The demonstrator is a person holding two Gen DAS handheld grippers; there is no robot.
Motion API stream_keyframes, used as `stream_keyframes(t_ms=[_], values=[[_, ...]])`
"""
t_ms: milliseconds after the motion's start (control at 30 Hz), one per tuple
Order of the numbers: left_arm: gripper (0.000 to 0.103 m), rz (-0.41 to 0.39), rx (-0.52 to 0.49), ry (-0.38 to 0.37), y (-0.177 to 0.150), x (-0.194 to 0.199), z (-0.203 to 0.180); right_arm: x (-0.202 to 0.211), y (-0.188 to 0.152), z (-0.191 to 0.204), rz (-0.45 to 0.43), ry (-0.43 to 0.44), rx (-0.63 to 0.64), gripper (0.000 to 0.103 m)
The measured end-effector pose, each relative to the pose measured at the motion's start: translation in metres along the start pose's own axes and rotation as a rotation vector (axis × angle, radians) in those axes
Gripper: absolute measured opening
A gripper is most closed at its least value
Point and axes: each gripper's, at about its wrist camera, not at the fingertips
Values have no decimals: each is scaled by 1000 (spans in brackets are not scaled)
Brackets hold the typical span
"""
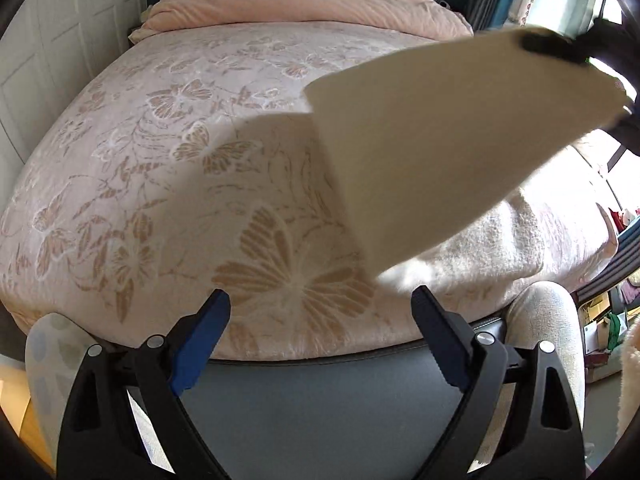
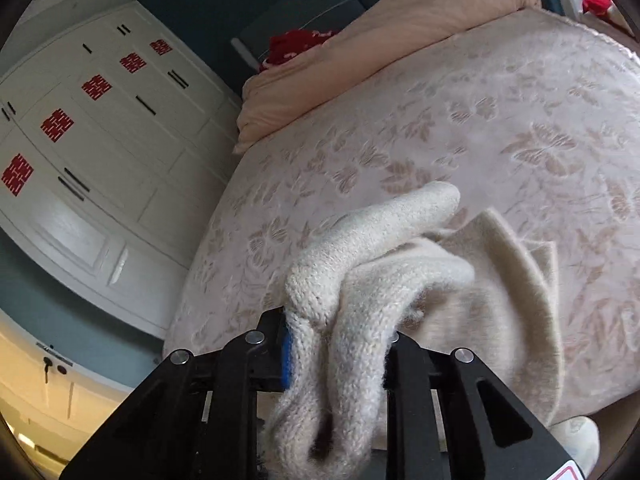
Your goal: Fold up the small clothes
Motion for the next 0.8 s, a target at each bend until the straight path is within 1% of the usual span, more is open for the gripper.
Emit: stream_keyframes(t_ms=[67, 133, 167, 200, 233, 300, 333, 367, 433, 500, 533, 567, 600, 633, 667, 700, 733, 767, 800], values=[[89, 8, 11, -5, 0, -3, 1, -9, -9, -49, 40, -63, -82, 20], [89, 17, 17, -8, -1, -6, 0, -29, -29, -105, 108, -130, -186, 21], [89, 20, 18, -10, -1, -8, -1, -35, -42, -125, 140, -157, -215, 21], [89, 26, 18, -12, -1, -10, -3, -44, -52, -139, 170, -161, -252, 22], [89, 34, 14, -16, 0, -12, -6, -49, -61, -150, 184, -127, -296, 23], [89, 36, -7, -16, 0, -14, -13, -49, -68, -157, 162, -42, -364, 25], [90, 37, -17, -15, 0, -14, -16, -50, -68, -157, 162, -26, -369, 26], [90, 42, -36, -17, 1, -16, -21, -50, -66, -155, 167, -27, -361, 30], [90, 59, -69, -24, 1, -22, -30, -53, -60, -150, 183, -36, -339, 34], [90, 78, -113, -10, 1, -33, -41, -56, -56, -148, 193, -30, -344, 41], [90, 80, -133, 2, 2, -38, -46, -57, -56, -149, 195, -20, -357, 42], [90, 80, -138, -3, 3, -41, -49, -60, -54, -149, 199, -11, -363, 43], [90, 77, -140, -24, 5, -42, -52, -63, -47, -144, 199, -12, -361, 42], [89, 67, -141, -40, 6, -42, -55, -63, -42, -140, 199, -21, -341, 37], [82, 49, -155, -54, 8, -41, -59, -60, -36, -132, 189, -23, -304, 24], [73, 39, -182, -67, 11, -42, -64, -54, -30, -122, 164, -11, -271, 23], [50, 46, -224, -78, 14, -47, -70, -43, -24, -110, 129, 24, -238, 23], [34, 64, -237, -69, 16, -52, -72, -29, -15, -97, 86, 69, -207, 22], [31, 73, -222, -61, 18, -56, -70, -16, -9, -87, 52, 97, -181, 22]])
Point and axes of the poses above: each gripper's, at about its wrist camera, not at the fingertips, and x roughly against the way its jaws point, z to its left, y to its top, and after that the axes turned 5 degrees about -x, right-handed
